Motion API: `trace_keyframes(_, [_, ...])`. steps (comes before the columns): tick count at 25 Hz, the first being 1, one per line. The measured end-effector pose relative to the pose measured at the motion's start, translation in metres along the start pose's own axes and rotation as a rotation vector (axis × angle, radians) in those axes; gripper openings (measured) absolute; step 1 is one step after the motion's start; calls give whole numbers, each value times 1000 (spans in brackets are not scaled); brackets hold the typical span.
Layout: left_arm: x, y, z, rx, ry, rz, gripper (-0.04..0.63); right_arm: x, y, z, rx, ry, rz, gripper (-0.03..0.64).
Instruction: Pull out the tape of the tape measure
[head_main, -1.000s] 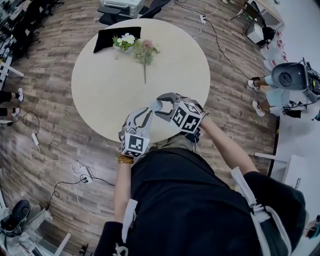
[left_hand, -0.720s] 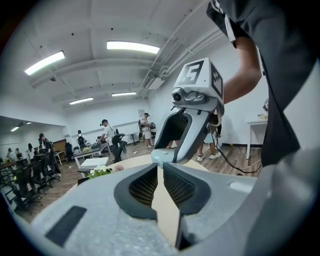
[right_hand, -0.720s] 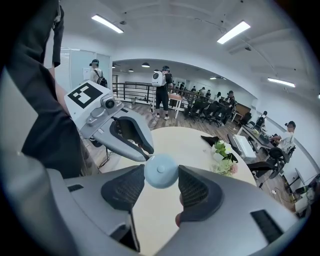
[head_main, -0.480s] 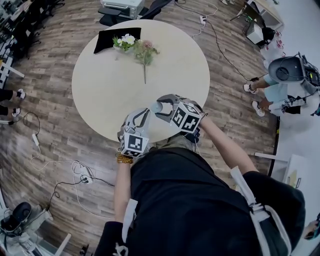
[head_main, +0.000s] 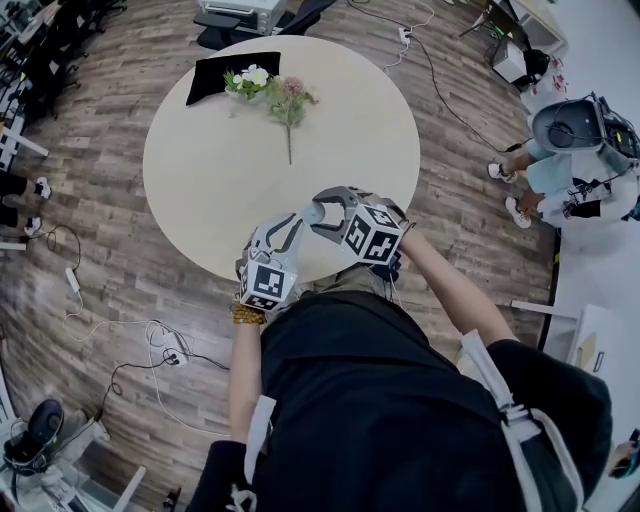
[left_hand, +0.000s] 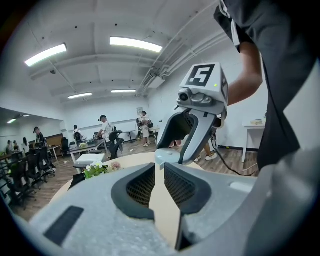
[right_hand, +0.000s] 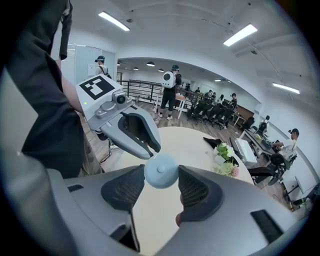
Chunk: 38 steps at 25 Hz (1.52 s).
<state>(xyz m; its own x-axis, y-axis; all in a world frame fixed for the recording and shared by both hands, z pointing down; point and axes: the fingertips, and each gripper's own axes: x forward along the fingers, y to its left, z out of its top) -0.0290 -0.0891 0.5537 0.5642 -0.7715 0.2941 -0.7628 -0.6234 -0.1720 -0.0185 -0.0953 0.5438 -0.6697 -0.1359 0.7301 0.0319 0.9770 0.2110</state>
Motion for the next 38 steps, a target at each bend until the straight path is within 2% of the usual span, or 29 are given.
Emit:
trace_keyframes(7, [0, -6, -3, 16, 18, -26, 54, 0, 4, -3, -38, 11, 9, 215])
trace_keyframes(13, [2, -11, -6, 11, 32, -49, 20, 3, 3, -5, -36, 14, 16, 215])
trace_keyframes(19, [6, -13, -12, 29, 70, -50, 17, 6, 3, -13, 8, 40, -4, 215])
trace_keyframes(23, [4, -13, -18, 14, 82, -45, 17, 7, 3, -18, 34, 46, -18, 215])
trace_keyframes(38, [7, -16, -17, -1, 90, -55, 17, -11, -15, -48, 112, 101, -85, 215])
